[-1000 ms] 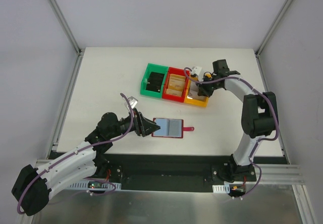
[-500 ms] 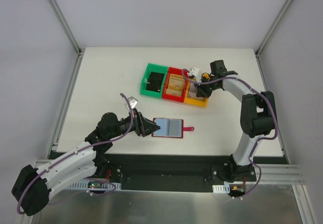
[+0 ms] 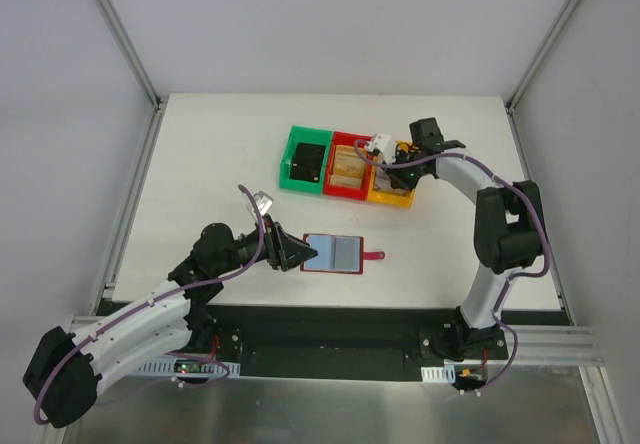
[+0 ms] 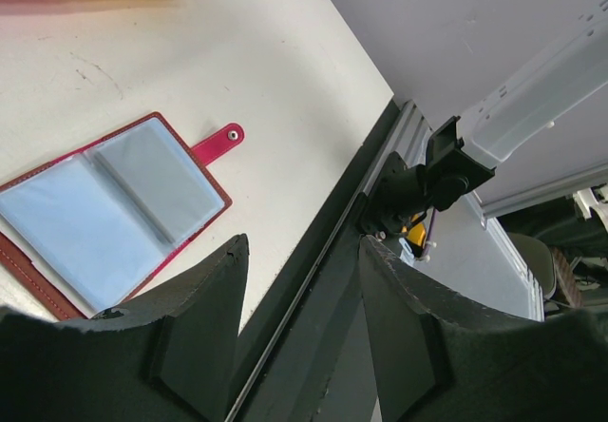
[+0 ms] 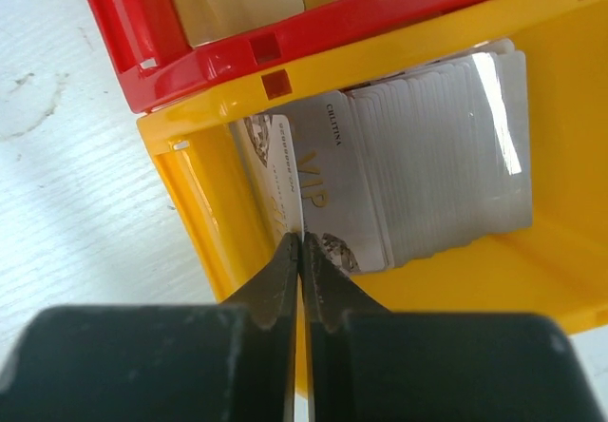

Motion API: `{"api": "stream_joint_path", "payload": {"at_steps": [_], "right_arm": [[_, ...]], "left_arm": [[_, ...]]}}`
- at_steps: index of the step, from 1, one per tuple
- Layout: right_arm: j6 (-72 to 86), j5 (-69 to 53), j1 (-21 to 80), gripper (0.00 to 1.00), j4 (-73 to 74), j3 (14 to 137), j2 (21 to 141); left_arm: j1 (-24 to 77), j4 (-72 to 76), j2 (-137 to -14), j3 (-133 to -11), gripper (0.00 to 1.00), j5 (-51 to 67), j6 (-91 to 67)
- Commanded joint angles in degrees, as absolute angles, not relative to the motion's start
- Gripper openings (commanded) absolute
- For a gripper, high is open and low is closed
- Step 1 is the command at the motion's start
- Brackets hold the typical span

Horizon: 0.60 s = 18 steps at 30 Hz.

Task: Take the credit cards out of the card holder
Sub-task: Place the credit card in the storage box.

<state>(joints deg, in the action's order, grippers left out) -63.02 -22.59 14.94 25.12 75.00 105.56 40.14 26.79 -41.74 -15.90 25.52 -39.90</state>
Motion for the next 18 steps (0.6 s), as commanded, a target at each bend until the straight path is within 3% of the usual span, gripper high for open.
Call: {"api": "stream_joint_path", "payload": {"at_steps": [1,10,18], "right_arm": [[-62.2,-16.5,14.8,0.03,23.8,76.2,106.5],[-59.5,-16.2,14.9,0.14,21.1,76.8,104.9],[-59.5,-16.0,15.8,0.16,21.2,79.3,104.5]], "left_arm": [[40.4,29.7,-41.0,-15.2,0.5,26.3,-40.6],[40.4,29.7,-41.2,-15.3,0.51,26.3,-40.8],[40.5,29.7,-41.3,-15.2,0.52,26.0,-40.9]]}}
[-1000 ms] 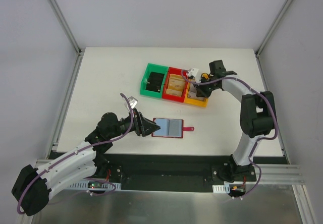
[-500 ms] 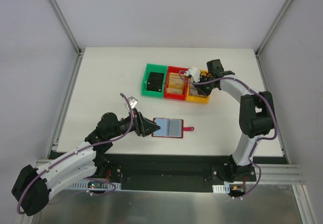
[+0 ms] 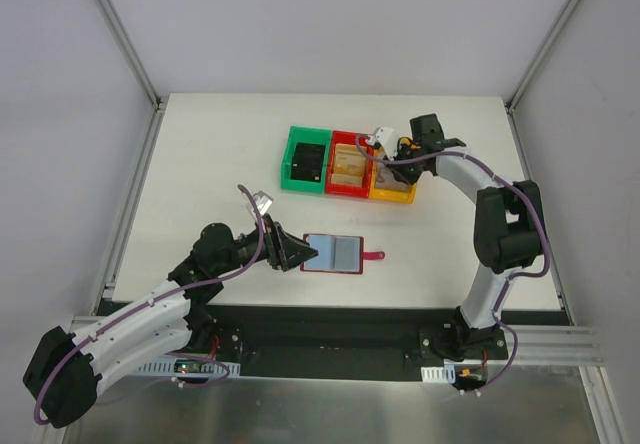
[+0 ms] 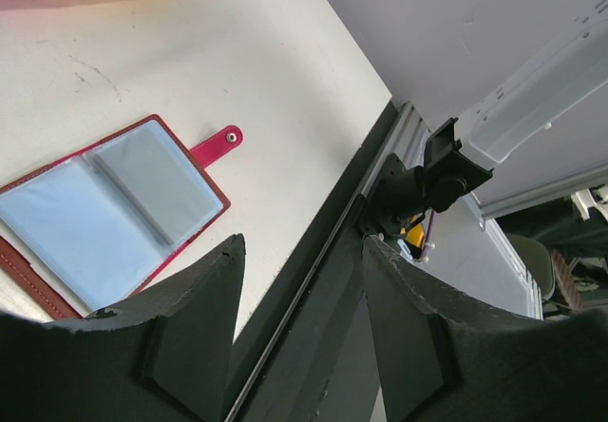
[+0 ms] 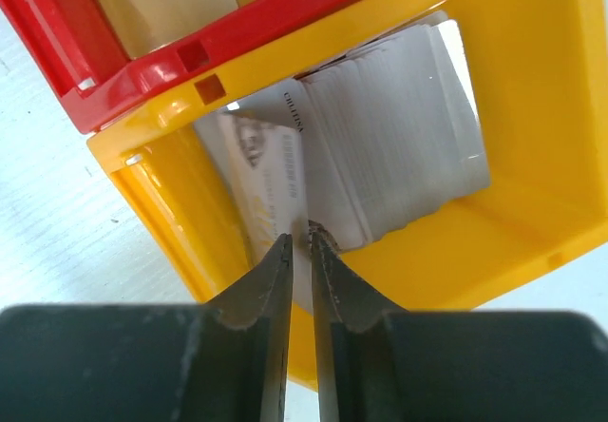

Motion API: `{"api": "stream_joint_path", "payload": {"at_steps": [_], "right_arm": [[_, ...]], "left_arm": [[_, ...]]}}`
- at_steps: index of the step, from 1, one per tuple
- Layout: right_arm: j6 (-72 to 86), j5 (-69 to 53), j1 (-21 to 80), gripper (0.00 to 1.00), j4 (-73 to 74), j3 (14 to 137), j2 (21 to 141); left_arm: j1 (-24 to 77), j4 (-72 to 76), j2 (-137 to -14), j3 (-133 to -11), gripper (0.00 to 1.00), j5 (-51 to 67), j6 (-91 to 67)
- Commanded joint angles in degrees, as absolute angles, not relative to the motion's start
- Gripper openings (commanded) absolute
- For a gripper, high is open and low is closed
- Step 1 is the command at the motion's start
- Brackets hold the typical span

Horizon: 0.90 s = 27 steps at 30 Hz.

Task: Take the credit cards out of the card holder
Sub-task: Place the credit card in the storage box.

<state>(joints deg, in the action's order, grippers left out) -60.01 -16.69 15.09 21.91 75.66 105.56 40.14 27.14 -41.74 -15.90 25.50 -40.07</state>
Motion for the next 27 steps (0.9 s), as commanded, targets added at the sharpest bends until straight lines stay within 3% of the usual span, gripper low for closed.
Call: {"api": "stream_joint_path", "payload": {"at_steps": [1,11,19,24,25,27], "right_arm": [[-59.9,-16.1,16.2,0.16,21.5,79.7,104.8],[-59.0,-14.1,17.8,0.23,20.9,81.2,104.9],[-45.5,-6.6,18.0,0.31,3.6,75.8,92.7],[-38.0,-1.4,22.3,0.55,0.3,69.1,81.6],[-37.0,-1.8,23.5,0.96,-1.4,66.3,79.3],[-35.6,-1.7,26.1,0.96,-3.6,60.4,73.9]], "left_arm": [[40.5,29.7,-41.4,-15.2,0.51,26.1,-40.9],[40.6,29.7,-40.8,-14.8,0.51,26.0,-41.0],[40.6,27.7,-40.9,-15.7,0.54,24.4,-40.8],[40.5,13.1,-40.0,-20.8,0.59,14.6,-38.1],[40.4,11.3,-39.8,-21.8,0.61,12.2,-38.0],[40.2,8.4,-39.3,-23.0,0.68,8.8,-38.4]]}}
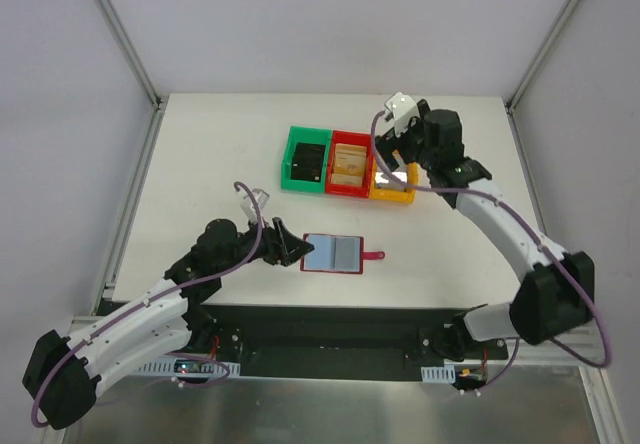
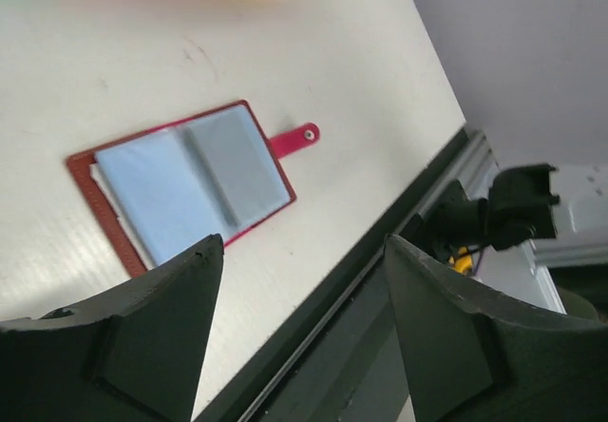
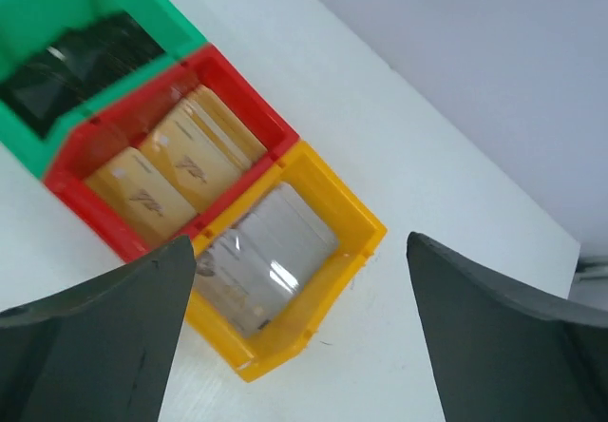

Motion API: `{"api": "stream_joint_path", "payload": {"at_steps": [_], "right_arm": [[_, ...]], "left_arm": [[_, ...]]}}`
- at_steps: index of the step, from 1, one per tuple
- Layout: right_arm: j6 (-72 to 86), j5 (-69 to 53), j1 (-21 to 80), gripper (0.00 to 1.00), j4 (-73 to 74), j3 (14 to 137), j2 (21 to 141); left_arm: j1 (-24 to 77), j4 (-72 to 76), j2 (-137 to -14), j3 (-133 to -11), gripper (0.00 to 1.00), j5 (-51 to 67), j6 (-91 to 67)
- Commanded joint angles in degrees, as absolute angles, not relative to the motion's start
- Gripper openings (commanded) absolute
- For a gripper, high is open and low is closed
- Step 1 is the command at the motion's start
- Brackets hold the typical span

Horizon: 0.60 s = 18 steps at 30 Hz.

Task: Take the credit cards out of the card holder
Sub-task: Place the credit card in the storage box, then reset both arms

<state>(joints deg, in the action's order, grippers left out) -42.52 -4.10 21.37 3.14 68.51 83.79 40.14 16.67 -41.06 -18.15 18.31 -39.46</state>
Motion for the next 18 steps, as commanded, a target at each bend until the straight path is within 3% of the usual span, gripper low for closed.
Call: {"api": "stream_joint_path", "payload": {"at_steps": [1,6,11,14,18], "right_arm": [[-34.4,-1.1,27.5,0.96,-4.9,57.2,71.5],[-26.1,2.0,33.3,0.96,-5.6,43.5,57.6],[-17.0,7.7,39.5,0.96,-0.5,34.4,44.4],[-10.5,14.0,40.7,0.96,4.8,32.3,37.3],[-8.7,18.3,40.6,0.96,12.4,32.8,31.6]], "left_arm": [[40.0,6.5,-39.1,-23.7,0.7,7.2,-38.4],[35.9,-5.2,-39.7,-29.0,0.73,2.2,-39.3],[21.2,-12.8,-38.4,-30.1,0.82,5.4,-42.1],[14.3,-15.1,-41.0,-31.6,0.86,7.7,-44.3],[14.0,-22.9,-48.6,-39.6,0.87,0.4,-44.9]]}}
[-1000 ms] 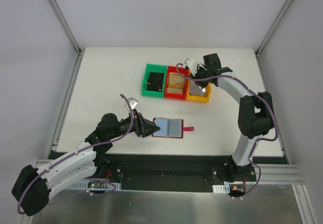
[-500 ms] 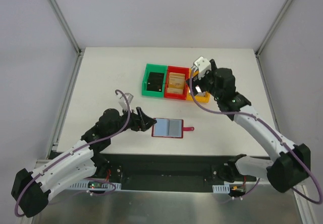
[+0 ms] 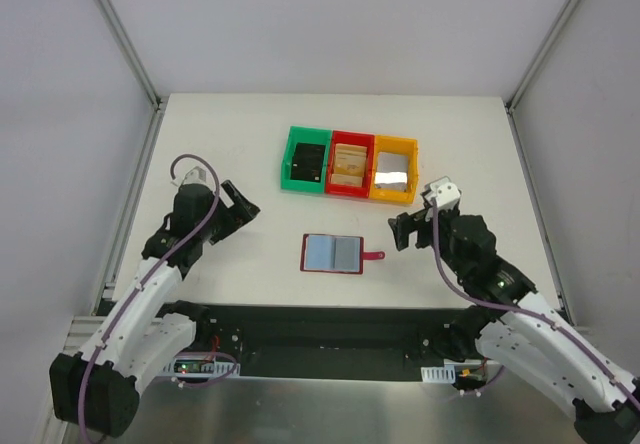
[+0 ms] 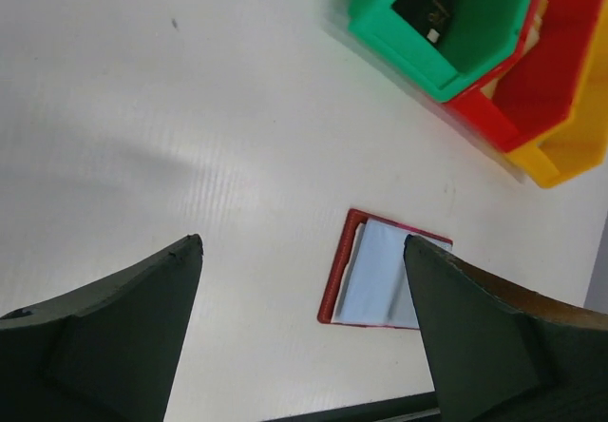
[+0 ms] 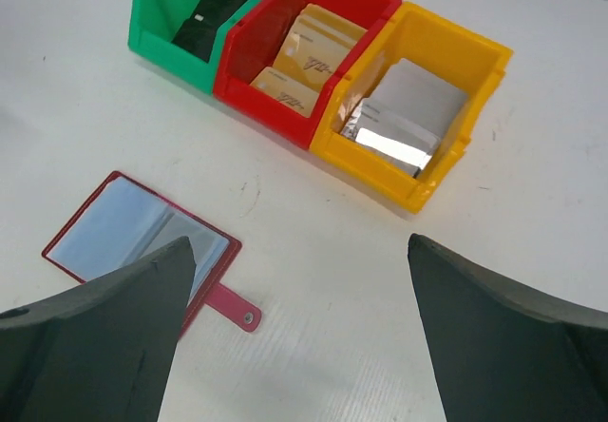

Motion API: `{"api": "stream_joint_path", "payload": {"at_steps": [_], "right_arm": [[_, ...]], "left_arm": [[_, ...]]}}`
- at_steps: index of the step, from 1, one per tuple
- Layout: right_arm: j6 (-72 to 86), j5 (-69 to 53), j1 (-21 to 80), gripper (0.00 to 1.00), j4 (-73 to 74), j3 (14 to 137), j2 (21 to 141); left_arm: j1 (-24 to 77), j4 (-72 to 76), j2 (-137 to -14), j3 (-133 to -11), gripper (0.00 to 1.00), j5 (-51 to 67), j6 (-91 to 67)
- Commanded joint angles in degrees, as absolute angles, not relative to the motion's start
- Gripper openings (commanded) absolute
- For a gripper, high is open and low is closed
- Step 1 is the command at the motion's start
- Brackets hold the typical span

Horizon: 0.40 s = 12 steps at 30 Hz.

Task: Take the credit cards out of the card holder
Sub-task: Reset both arms

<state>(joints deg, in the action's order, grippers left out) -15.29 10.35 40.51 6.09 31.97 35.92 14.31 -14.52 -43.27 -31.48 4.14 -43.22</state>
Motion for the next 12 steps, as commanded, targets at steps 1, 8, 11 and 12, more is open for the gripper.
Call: {"api": "stream_joint_path", "payload": {"at_steps": [1,8,11,12], "right_arm": [[-8.8,18.5,40.6,0.96,13.8,33.2,30.9],[-4.6,13.6,40.6,0.96,21.4,37.6,30.7],[-0.3,12.4,40.7,0.96,23.0,39.7,31.0],[3.7,13.9,40.6,0.96,23.4,40.1,31.0]], "left_arm": [[14.0,-24.7,-49.7,-41.8,0.87,-1.6,-44.7],[14.0,-25.4,-48.7,-44.6,0.81,-1.0,-41.2],[14.0,-25.5,-47.7,-44.5,0.81,-1.1,-39.6],[14.1,-25.5,-47.2,-44.4,0.82,-1.2,-39.0]]}}
